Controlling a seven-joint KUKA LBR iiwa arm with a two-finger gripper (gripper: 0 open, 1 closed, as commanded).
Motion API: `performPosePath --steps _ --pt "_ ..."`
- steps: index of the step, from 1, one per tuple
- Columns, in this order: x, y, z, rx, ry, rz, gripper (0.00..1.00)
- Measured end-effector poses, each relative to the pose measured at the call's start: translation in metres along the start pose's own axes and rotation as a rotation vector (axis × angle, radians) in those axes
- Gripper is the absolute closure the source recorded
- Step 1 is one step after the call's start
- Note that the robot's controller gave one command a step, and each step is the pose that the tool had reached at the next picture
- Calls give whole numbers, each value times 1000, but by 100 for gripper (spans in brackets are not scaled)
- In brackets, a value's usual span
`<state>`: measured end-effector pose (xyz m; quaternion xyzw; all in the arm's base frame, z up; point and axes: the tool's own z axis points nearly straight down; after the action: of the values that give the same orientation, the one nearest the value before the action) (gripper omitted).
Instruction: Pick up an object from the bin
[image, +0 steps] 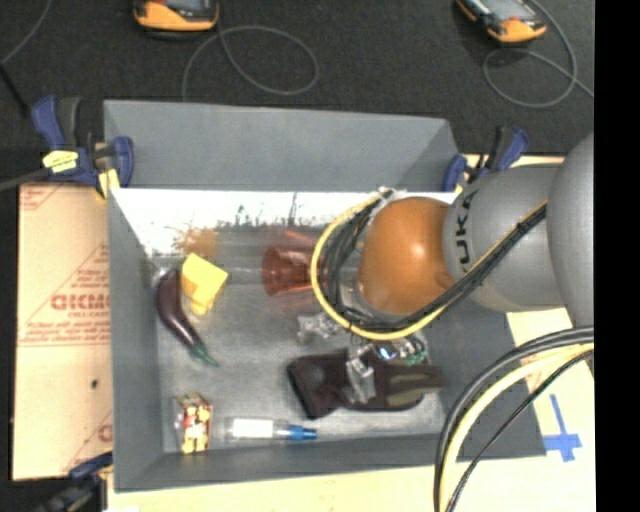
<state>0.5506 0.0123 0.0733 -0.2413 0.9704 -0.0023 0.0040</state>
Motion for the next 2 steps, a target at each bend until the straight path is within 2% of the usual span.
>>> performPosePath --steps 1,2 --pt "7 8 2 0 -1 -78 100" --pt "7 8 2 0 -1 -78 100"
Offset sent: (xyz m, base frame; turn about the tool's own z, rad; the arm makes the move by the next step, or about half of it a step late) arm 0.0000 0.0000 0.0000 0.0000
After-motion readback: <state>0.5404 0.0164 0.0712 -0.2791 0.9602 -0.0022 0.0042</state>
